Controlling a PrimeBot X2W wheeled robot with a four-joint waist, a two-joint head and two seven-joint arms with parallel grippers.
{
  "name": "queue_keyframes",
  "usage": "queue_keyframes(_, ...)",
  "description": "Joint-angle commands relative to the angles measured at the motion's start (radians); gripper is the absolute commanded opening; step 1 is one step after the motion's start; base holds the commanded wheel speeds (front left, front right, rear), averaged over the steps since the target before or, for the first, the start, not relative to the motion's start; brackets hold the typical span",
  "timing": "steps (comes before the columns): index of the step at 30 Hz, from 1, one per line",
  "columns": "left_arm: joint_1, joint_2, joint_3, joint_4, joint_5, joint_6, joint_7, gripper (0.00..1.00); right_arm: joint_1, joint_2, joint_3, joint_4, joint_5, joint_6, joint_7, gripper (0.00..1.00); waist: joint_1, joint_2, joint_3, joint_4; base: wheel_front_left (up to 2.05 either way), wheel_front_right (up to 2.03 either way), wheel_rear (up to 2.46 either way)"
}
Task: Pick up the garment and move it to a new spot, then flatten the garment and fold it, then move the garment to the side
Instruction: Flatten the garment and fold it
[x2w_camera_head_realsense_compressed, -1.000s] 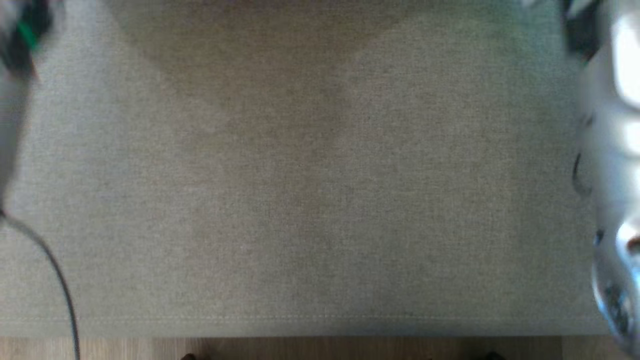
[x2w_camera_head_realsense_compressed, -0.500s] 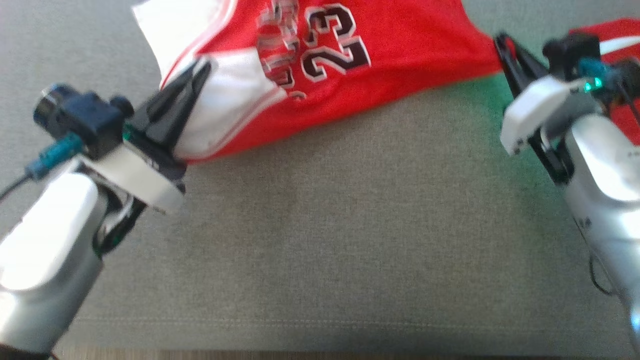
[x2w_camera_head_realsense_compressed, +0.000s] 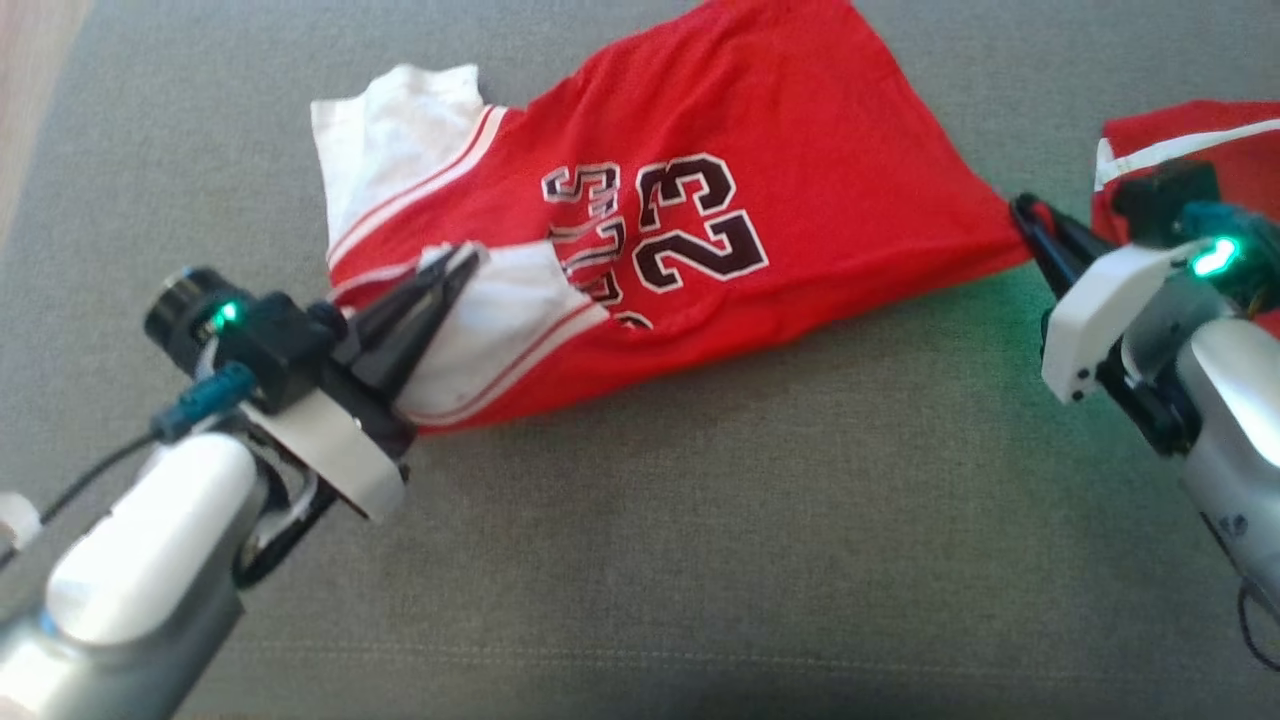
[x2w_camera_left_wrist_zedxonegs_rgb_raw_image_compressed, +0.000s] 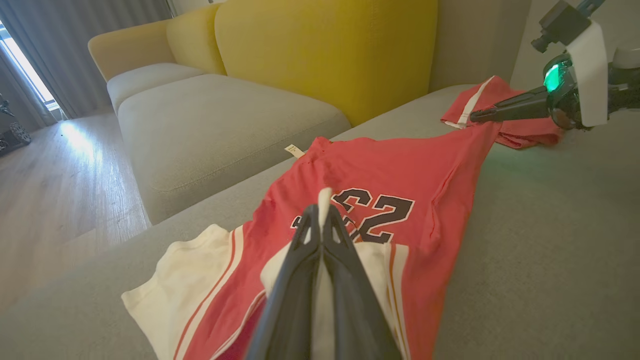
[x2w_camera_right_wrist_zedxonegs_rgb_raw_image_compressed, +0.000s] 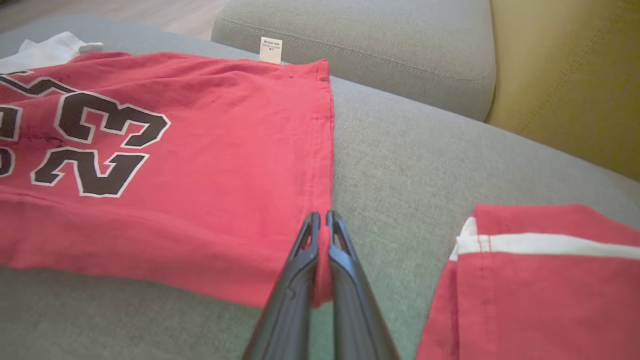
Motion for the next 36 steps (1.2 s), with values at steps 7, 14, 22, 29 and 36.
queue_keyframes(7,0.025,0.007,0.047,0.012,-0.011,0.001,-0.005,1.00,0.061,-0.057,0.028,-0.078,0.061,-0.001,0.030,0.00,0.0001,-0.0001,-0.026,-0.011,0.00,0.00,0.00)
queue_keyframes(14,0.085,-0.005,0.035,0.016,-0.014,0.001,-0.005,1.00,0.136,-0.083,0.026,-0.138,0.099,-0.001,0.067,0.00,0.0001,-0.0001,-0.063,-0.012,0.00,0.00,0.00)
queue_keyframes(22,0.168,-0.026,0.096,0.001,-0.025,0.001,-0.005,1.00,0.235,-0.110,0.009,-0.201,0.131,-0.001,0.132,0.00,0.0001,-0.0001,-0.095,-0.001,0.00,0.00,0.00)
queue_keyframes(29,0.251,-0.079,0.176,-0.024,-0.011,0.001,-0.005,1.00,0.325,-0.138,-0.052,-0.226,0.110,-0.001,0.152,0.00,0.0001,-0.0001,-0.131,0.019,0.00,0.00,0.00)
queue_keyframes(36,0.289,-0.100,0.198,-0.035,0.007,0.001,-0.005,1.00,0.396,-0.165,-0.132,-0.228,0.058,-0.001,0.198,0.00,0.0001,-0.0001,-0.161,0.032,0.00,0.00,0.00)
